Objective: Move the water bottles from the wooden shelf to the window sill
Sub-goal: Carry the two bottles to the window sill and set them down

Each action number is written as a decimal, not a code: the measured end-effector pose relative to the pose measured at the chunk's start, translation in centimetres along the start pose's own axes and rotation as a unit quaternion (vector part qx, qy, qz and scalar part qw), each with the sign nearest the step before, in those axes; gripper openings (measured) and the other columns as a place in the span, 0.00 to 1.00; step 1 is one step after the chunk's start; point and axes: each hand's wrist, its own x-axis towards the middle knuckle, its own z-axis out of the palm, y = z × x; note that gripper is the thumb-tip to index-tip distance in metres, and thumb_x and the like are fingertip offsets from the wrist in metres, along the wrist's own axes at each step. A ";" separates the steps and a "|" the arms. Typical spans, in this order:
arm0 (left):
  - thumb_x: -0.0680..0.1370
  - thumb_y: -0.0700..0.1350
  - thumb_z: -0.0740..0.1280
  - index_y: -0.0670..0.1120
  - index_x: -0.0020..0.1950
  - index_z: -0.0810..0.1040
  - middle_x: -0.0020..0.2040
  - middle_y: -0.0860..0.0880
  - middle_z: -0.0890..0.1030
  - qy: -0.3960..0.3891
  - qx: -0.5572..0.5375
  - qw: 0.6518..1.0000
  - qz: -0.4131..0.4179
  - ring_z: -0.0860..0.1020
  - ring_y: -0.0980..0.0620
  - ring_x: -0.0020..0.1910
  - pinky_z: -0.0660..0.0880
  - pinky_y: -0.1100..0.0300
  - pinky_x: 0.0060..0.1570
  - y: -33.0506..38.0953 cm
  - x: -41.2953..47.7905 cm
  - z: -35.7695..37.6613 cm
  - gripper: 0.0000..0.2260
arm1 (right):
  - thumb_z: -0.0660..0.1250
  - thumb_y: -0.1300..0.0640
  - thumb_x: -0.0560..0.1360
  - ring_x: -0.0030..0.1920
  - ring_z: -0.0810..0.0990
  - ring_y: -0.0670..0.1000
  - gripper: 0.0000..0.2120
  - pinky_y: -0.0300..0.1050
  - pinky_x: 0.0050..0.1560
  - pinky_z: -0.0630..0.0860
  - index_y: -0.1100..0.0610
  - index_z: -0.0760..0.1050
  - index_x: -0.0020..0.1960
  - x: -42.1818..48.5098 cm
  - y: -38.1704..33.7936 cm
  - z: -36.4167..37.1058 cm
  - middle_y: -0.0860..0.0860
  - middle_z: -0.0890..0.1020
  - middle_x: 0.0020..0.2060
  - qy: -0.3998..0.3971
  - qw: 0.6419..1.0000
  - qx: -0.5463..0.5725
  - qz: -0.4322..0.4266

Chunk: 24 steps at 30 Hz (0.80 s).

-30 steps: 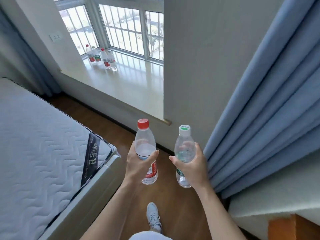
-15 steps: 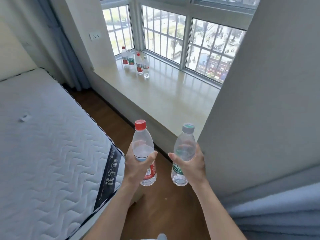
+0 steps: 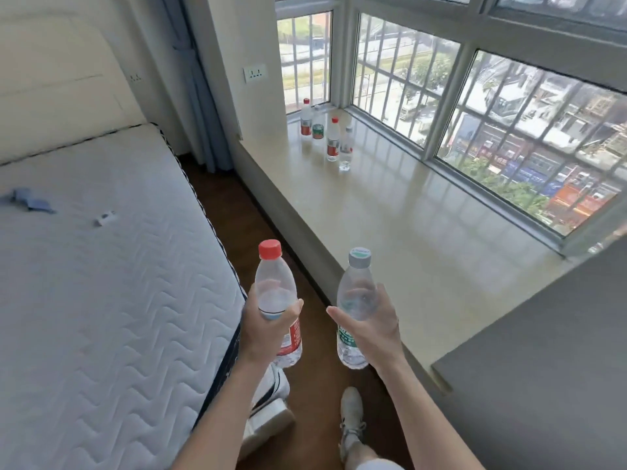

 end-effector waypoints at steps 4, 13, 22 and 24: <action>0.69 0.53 0.76 0.52 0.63 0.72 0.54 0.54 0.77 0.042 0.004 0.999 -0.021 0.77 0.56 0.50 0.74 0.62 0.52 1.4 6.9 1.8 0.25 | 0.79 0.36 0.60 0.48 0.82 0.42 0.29 0.42 0.48 0.80 0.48 0.72 0.53 8.5 -1.6 0.4 0.42 0.81 0.47 -0.037 0.999 -0.001 -0.019; 0.67 0.56 0.74 0.63 0.57 0.68 0.50 0.63 0.74 0.106 -0.013 0.994 -0.023 0.76 0.58 0.49 0.68 0.73 0.43 5.1 17.1 6.2 0.22 | 0.78 0.29 0.55 0.51 0.84 0.50 0.33 0.58 0.54 0.82 0.41 0.72 0.54 23.8 -3.4 2.8 0.47 0.83 0.49 -0.092 0.993 0.070 -0.007; 0.69 0.52 0.76 0.67 0.54 0.67 0.51 0.64 0.74 0.156 -0.022 0.987 -0.042 0.77 0.60 0.51 0.67 0.75 0.42 4.2 24.1 5.7 0.22 | 0.79 0.35 0.57 0.50 0.84 0.47 0.28 0.57 0.55 0.82 0.42 0.73 0.53 30.3 -4.1 8.3 0.46 0.83 0.48 -0.172 0.983 0.055 0.019; 0.70 0.51 0.76 0.67 0.54 0.66 0.50 0.65 0.73 0.163 -0.023 0.985 -0.052 0.77 0.61 0.50 0.67 0.76 0.42 3.7 26.0 5.2 0.22 | 0.79 0.36 0.57 0.49 0.84 0.47 0.27 0.58 0.54 0.82 0.40 0.73 0.51 32.0 -4.2 10.1 0.45 0.84 0.46 -0.184 0.981 0.053 0.018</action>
